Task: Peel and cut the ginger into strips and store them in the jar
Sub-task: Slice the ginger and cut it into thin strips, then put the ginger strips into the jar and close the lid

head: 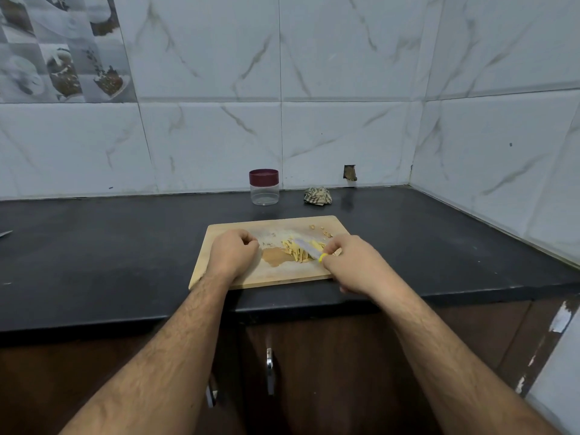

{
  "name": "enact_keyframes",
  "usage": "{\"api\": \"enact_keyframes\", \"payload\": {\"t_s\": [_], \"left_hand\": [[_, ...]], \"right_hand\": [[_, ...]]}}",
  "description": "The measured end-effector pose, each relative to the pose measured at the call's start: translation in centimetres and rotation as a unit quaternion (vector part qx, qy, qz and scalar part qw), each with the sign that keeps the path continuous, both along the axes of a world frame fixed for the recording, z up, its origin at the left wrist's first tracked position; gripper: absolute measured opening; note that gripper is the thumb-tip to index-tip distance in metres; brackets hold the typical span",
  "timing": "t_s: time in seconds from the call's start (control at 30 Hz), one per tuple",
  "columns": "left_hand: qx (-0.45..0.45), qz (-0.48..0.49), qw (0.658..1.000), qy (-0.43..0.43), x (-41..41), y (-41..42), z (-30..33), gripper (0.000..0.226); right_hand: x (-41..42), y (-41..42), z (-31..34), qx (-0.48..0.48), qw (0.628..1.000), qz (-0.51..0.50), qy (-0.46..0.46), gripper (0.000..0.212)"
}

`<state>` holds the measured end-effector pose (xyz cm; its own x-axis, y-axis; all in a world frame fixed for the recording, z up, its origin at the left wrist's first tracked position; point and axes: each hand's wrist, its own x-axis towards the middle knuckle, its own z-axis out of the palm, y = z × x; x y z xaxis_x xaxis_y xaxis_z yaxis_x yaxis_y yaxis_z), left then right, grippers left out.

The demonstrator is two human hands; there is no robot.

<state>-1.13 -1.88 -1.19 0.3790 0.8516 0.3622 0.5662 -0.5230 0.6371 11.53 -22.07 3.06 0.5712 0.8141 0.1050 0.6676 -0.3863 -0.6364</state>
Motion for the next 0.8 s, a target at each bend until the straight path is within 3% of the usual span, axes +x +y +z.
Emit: {"api": "enact_keyframes", "payload": {"t_s": [0.07, 0.23, 0.37, 0.57, 0.8], "left_hand": [[0.010, -0.003, 1.000, 0.013, 0.0, -0.1, 0.0, 0.017], [0.033, -0.002, 0.999, 0.038, 0.1, -0.3, 0.0, 0.017], [0.042, 0.000, 0.998, 0.046, 0.2, -0.4, 0.0, 0.017], [0.054, -0.002, 0.997, 0.057, 0.1, -0.4, -0.1, 0.018], [0.086, -0.003, 0.994, 0.073, 0.2, -0.7, 0.0, 0.019]], "right_hand": [[1.4, 0.1, -0.2, 0.005, 0.998, -0.039, -0.046, 0.013], [4.8, 0.4, -0.7, 0.017, 0.990, -0.123, -0.065, 0.015], [5.6, 0.4, -0.4, -0.035, 0.977, -0.185, -0.100, 0.018], [5.6, 1.7, -0.5, -0.082, 0.972, -0.176, -0.135, 0.007], [5.6, 3.6, -0.5, -0.101, 0.965, -0.166, -0.178, 0.010]]}}
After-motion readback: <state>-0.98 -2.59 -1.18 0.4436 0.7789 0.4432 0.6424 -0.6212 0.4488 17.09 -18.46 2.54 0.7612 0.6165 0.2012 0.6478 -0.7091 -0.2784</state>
